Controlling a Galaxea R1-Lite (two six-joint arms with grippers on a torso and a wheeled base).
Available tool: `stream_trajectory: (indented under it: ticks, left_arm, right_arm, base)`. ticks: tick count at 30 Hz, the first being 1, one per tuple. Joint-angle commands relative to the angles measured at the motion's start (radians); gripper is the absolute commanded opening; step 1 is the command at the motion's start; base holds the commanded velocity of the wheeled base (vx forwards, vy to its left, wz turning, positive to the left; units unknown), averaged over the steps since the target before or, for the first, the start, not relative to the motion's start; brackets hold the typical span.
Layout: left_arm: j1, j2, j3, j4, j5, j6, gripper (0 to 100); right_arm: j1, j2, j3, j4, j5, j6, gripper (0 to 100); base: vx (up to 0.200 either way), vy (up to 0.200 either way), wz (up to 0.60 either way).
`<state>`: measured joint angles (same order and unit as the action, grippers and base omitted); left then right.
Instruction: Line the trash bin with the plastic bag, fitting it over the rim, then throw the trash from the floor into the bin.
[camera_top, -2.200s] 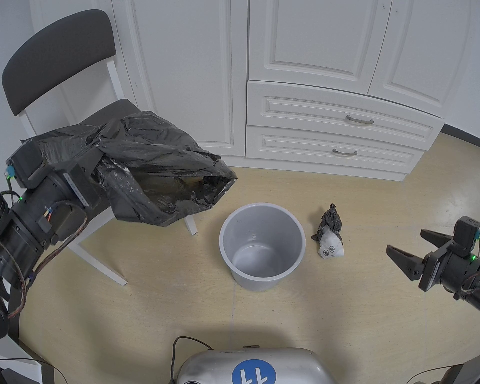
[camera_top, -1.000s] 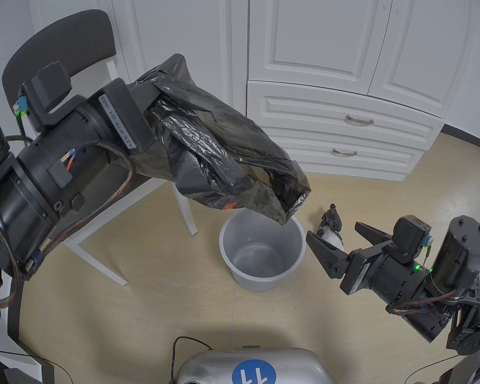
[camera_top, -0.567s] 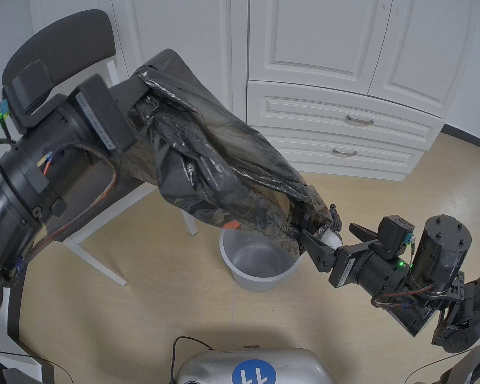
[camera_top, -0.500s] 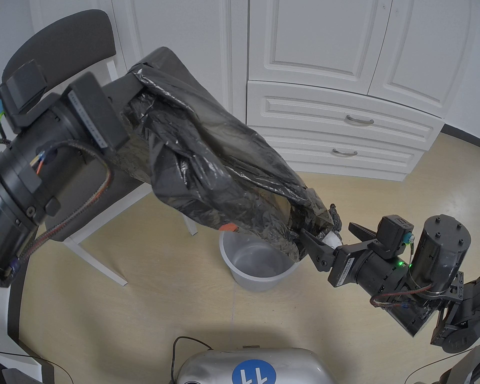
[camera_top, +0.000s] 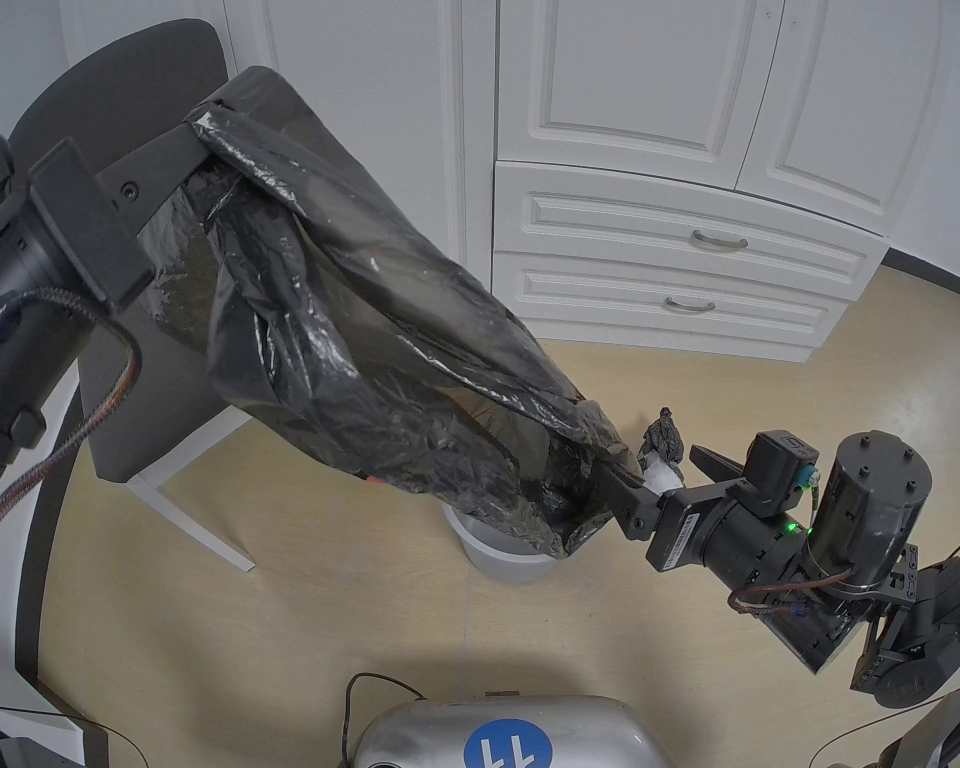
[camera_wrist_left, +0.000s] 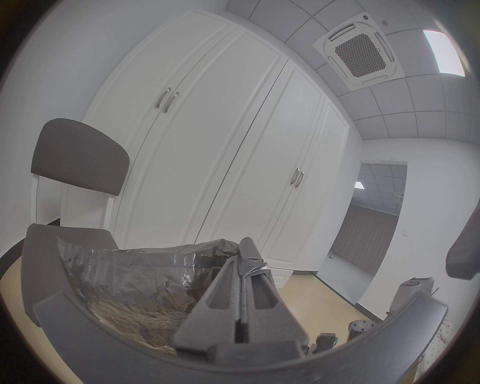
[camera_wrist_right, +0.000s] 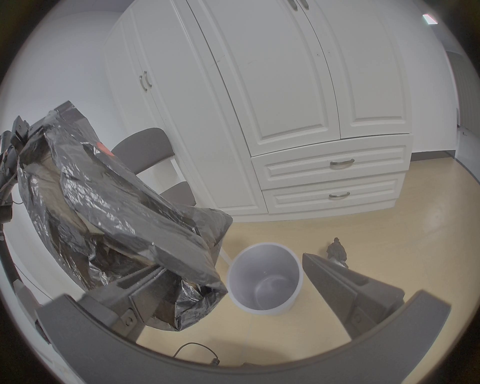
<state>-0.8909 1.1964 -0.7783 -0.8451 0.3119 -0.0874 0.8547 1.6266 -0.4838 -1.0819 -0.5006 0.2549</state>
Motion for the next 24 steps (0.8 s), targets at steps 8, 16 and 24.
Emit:
stream_trajectory:
  ticks: [8,16,24]
  left_arm:
    - [-0.049,-0.024,0.001,0.000,0.006,0.002,0]
    - [-0.069,-0.032,-0.001,-0.002,0.007,0.005,0]
    - [-0.069,-0.052,0.001,0.000,0.007,0.011,0]
  right_arm:
    - [0.015,0.188,-0.001,-0.227,-0.021,0.023,100]
    - [0.050,0.246,0.001,-0.311,-0.024,0.060,100]
    - [0.049,0.265,0.001,-0.317,-0.022,0.063,100]
  base:
    - [0.000,0.000,0.00]
    - [0.000,0.000,0.00]
    - [0.000,0.000,0.00]
